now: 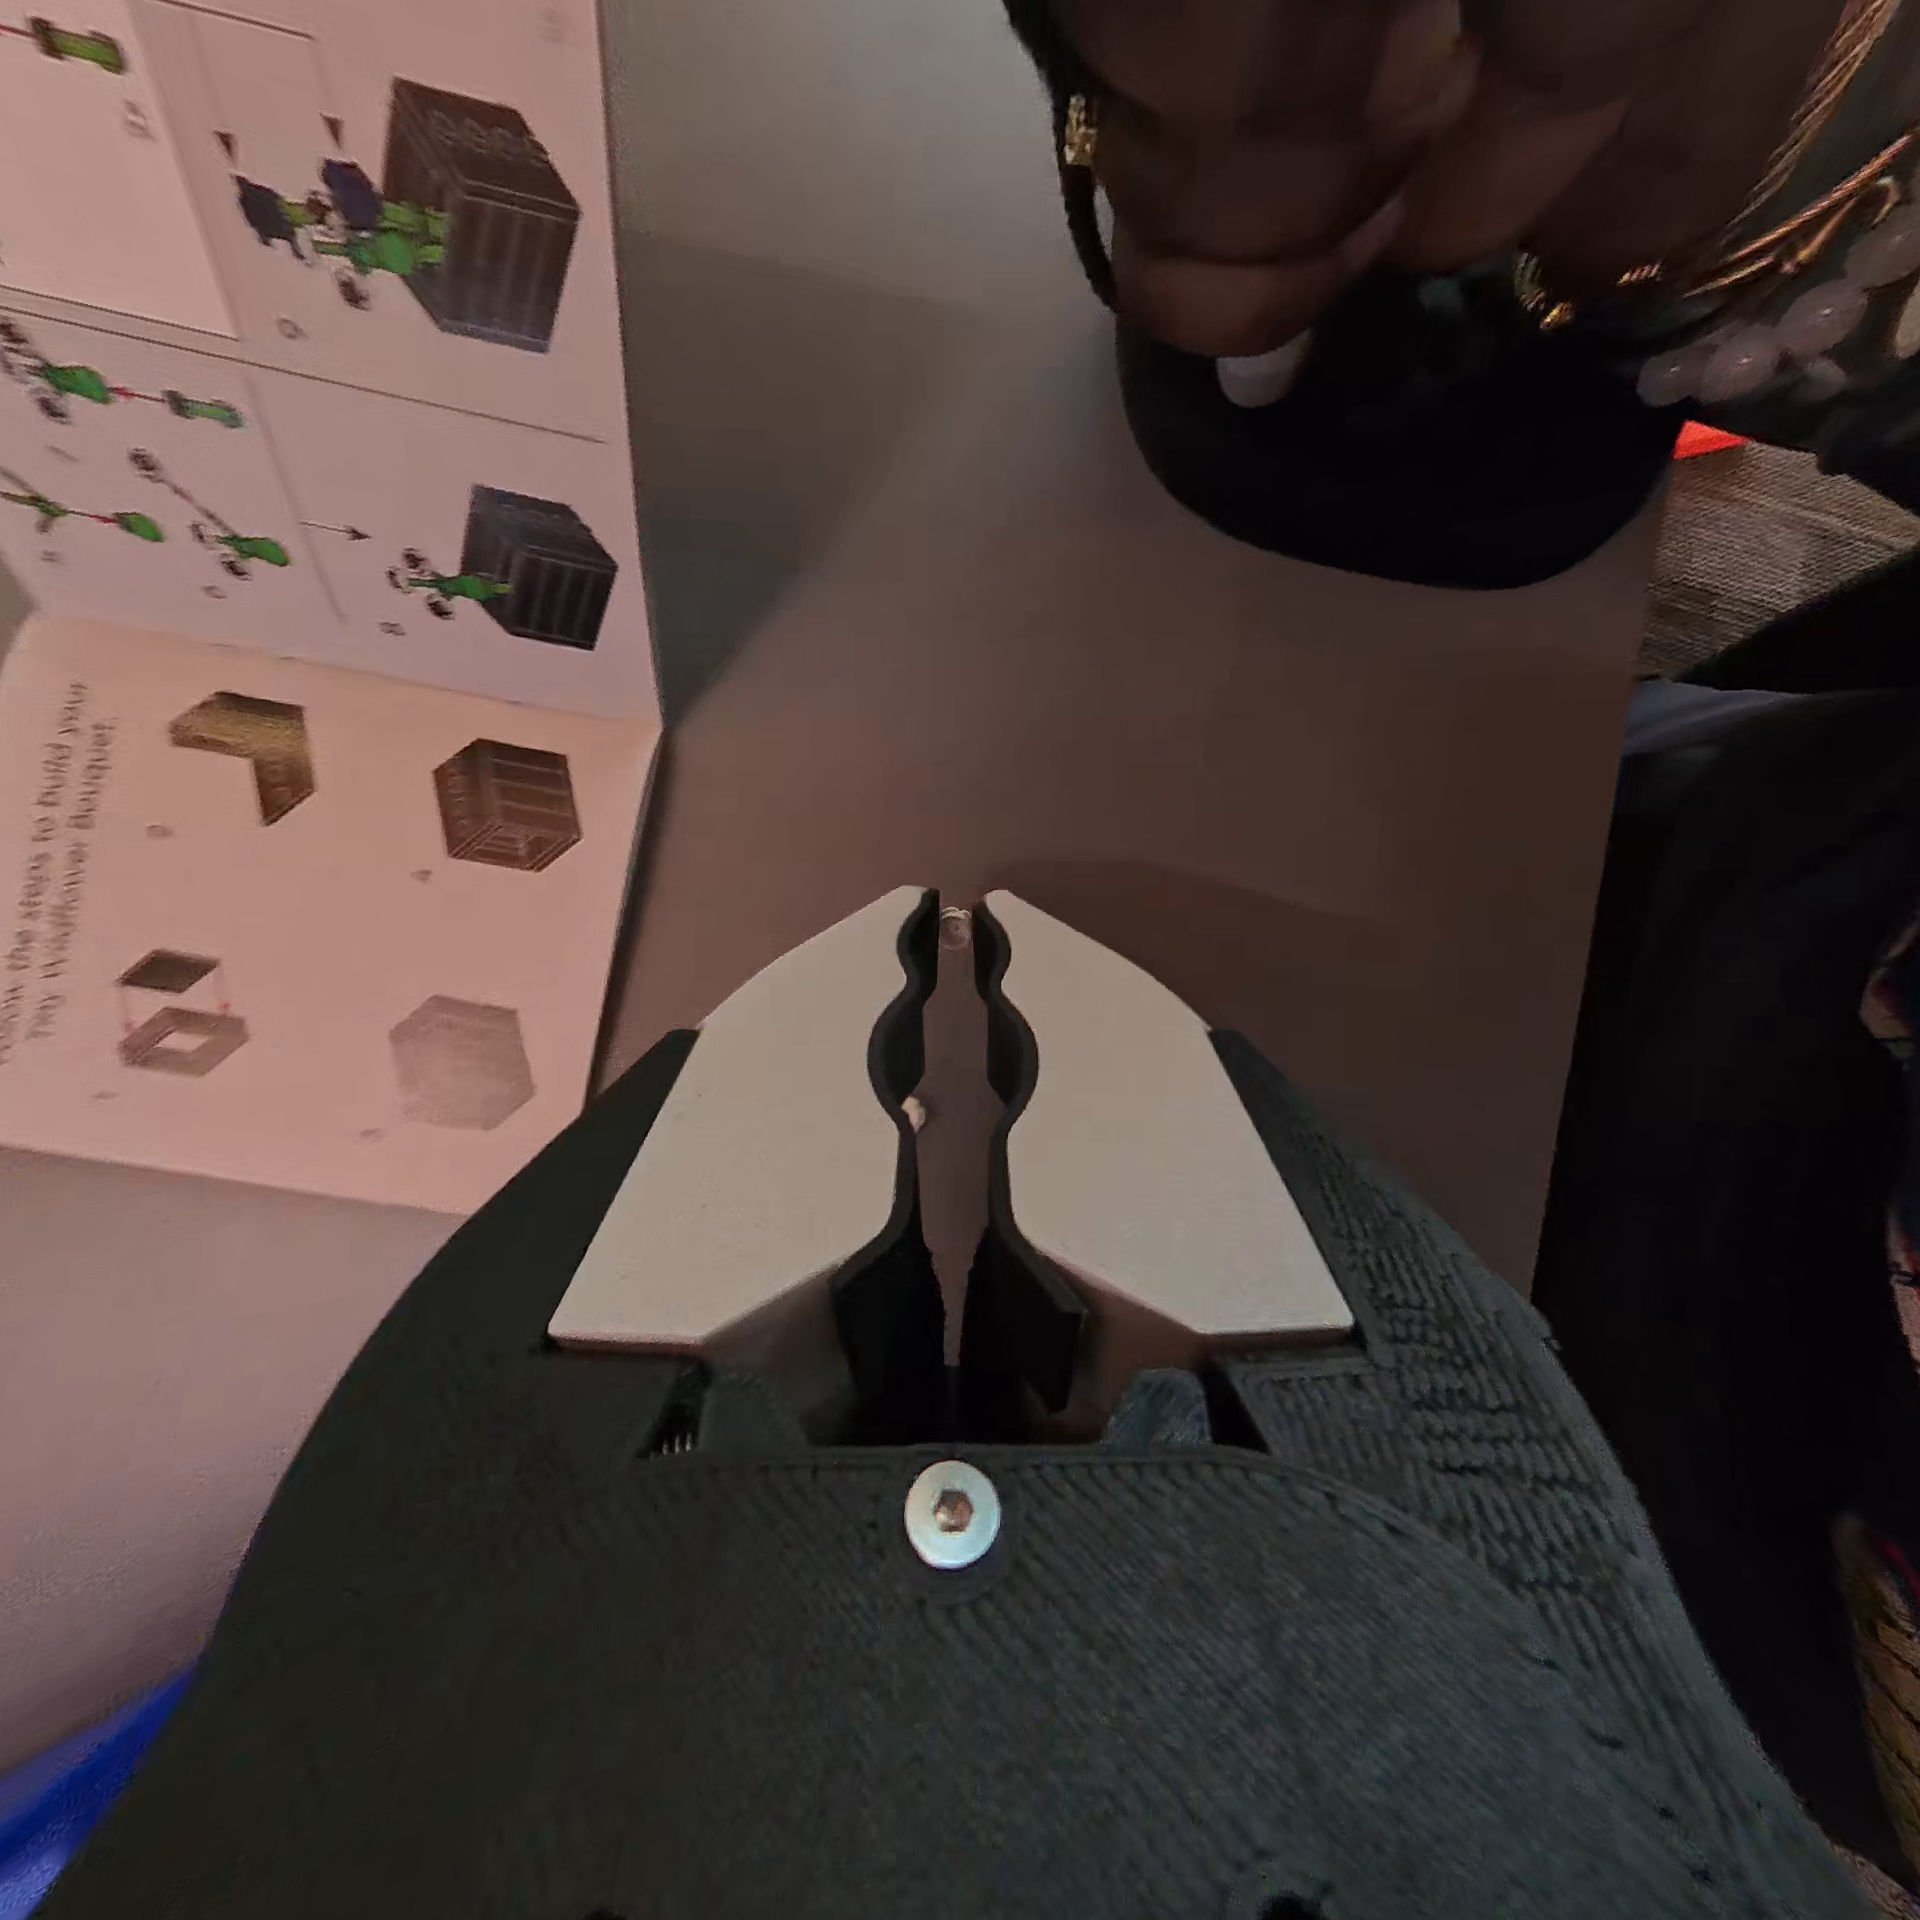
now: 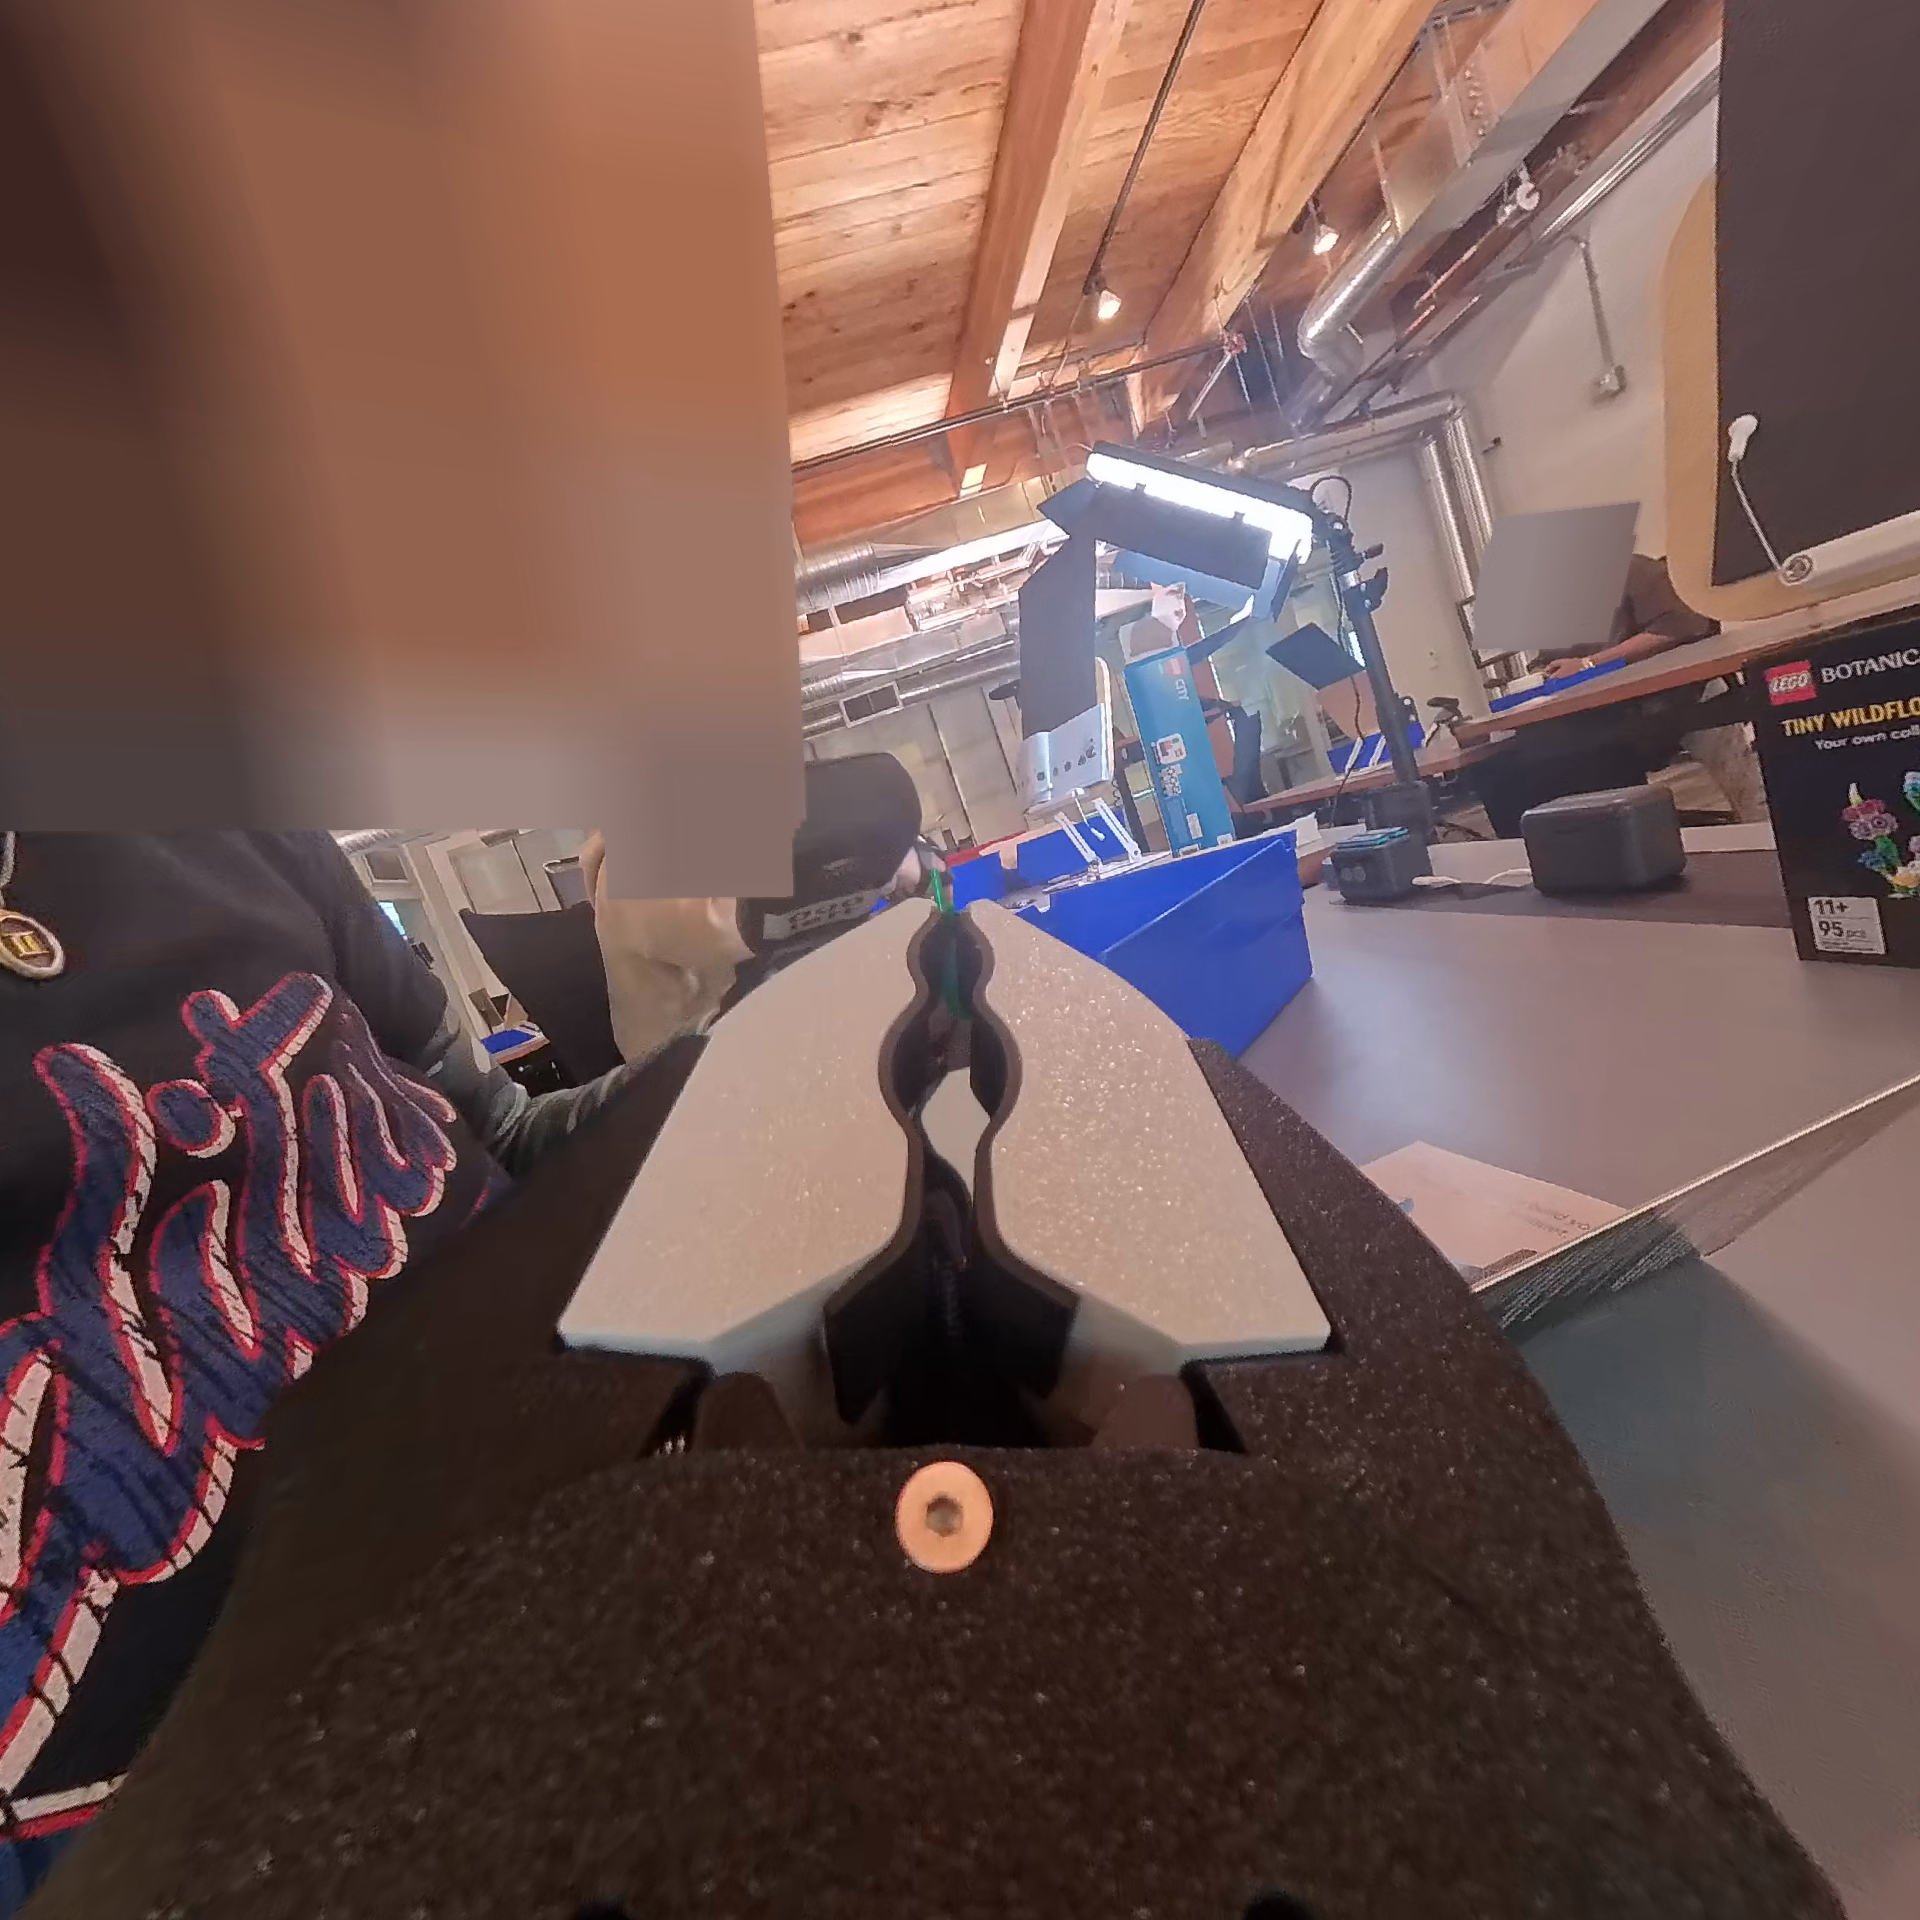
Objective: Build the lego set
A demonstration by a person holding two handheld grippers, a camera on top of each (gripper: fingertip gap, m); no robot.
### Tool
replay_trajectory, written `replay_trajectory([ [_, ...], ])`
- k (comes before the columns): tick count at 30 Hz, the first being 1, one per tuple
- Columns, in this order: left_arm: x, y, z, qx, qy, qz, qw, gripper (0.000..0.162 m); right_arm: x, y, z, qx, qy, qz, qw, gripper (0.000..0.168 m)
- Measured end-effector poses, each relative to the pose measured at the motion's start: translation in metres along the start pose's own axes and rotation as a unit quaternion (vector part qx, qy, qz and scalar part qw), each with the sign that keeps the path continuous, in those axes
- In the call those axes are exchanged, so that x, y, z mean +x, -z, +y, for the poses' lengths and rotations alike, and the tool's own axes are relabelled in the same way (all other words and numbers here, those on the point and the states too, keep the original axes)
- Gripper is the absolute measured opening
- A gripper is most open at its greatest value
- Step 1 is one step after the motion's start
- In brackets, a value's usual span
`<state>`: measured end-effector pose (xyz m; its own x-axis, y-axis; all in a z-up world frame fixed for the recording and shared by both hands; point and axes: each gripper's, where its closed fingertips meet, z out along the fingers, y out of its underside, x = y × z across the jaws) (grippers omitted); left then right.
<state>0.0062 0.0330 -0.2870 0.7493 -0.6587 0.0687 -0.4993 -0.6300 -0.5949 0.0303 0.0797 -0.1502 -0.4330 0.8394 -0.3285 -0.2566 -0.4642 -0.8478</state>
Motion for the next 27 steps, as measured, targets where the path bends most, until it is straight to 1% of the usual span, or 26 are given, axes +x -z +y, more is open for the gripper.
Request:
replay_trajectory([
  [3, 0.003, -0.006, 0.0, -0.007, -0.002, 0.009, 1.0, 0.007, 0.0, 0.001, -0.001, 0.004, 0.001, 0.002, 1.0, 0.002],
  [9, 0.001, -0.006, 0.009, -0.025, 0.003, 0.018, 1.0, 0.016, 0.001, 0.0, 0.0, 0.001, -0.002, 0.001, 1.0, 0.002],
  [11, 0.0, -0.003, 0.012, -0.029, 0.002, 0.016, 0.999, 0.017, 0.001, 0.0, 0.0, 0.001, -0.003, 0.001, 1.0, 0.002],
  [13, -0.001, 0.007, 0.01, -0.016, 0.008, 0.016, 1.0, 0.019, 0.002, 0.001, -0.001, 0.002, -0.004, 0.003, 1.0, 0.002],
  [16, -0.012, 0.04, 0.009, 0.003, 0.022, -0.007, 1.0, 0.025, 0.003, 0.001, -0.001, 0.004, -0.006, 0.005, 1.0, 0.002],
  [20, -0.055, 0.114, 0.022, 0.012, 0.033, -0.116, 0.993, 0.025, 0.003, 0.0, 0.0, 0.002, -0.01, 0.002, 1.0, 0.002],
  [22, -0.081, 0.153, 0.036, 0.007, 0.047, -0.171, 0.984, 0.025, 0.003, -0.001, 0.001, -0.001, -0.011, 0.0, 1.0, 0.002],
  [24, -0.105, 0.185, 0.054, -0.014, 0.067, -0.208, 0.976, 0.025, 0.003, -0.001, 0.002, -0.004, -0.01, 0.0, 1.0, 0.002],
  [27, -0.135, 0.213, 0.091, -0.068, 0.096, -0.228, 0.966, 0.025, 0.003, -0.001, 0.002, -0.004, -0.008, 0.001, 1.0, 0.002],
])
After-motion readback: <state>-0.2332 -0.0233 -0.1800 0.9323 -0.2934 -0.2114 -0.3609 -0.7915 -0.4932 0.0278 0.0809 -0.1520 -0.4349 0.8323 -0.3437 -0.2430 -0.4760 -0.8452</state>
